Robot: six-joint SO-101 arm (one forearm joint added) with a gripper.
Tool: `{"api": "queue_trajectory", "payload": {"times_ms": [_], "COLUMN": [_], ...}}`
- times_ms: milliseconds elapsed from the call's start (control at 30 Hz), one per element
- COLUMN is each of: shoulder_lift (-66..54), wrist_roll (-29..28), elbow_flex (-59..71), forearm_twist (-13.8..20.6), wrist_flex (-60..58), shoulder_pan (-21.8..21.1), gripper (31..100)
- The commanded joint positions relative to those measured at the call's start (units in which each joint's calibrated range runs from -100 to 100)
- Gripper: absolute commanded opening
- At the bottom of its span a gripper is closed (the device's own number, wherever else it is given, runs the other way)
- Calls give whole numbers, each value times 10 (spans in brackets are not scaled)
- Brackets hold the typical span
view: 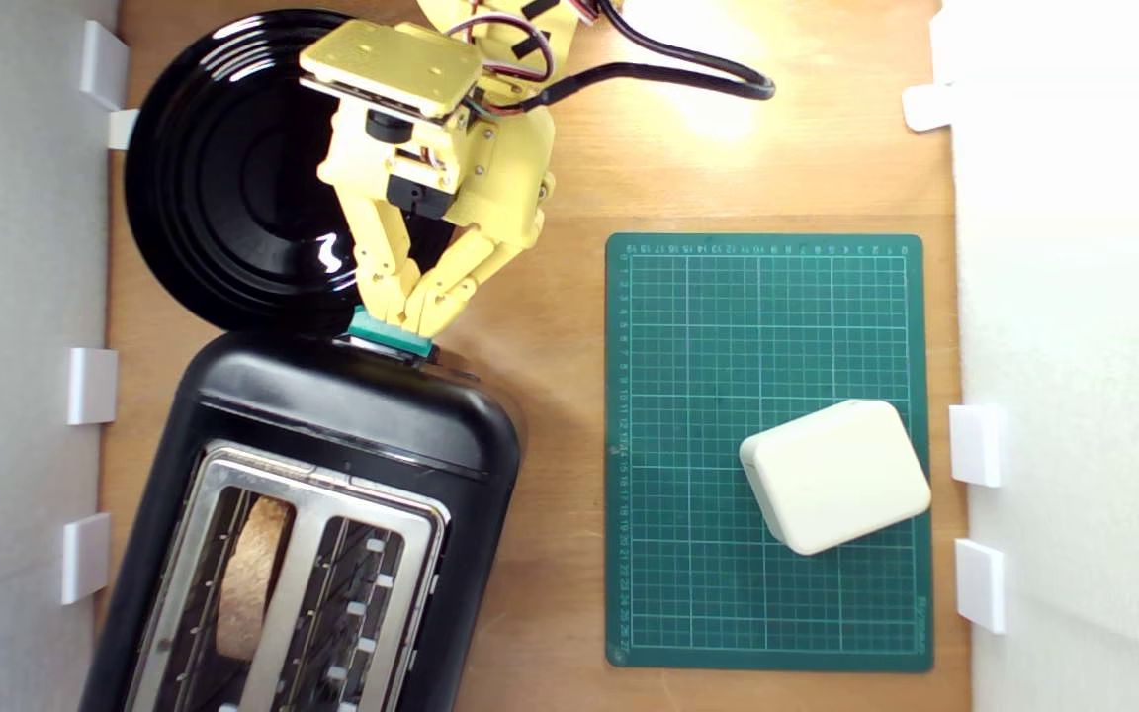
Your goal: Start toaster
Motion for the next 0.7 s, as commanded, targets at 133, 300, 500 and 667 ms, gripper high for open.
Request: {"api": "queue_trajectory", "payload": {"times_ms": [133, 300, 500, 667], "shoulder_lift": [3, 30, 50, 52], "wrist_roll": [-1, -1, -1, 0], "elbow_flex": [-32, -32, -38, -32], "forearm_twist": [0, -3, -1, 0], "wrist_flex": [-21, -21, -22, -45], "shoulder_pan": [14, 32, 35, 34], "gripper": [314, 314, 314, 314]}}
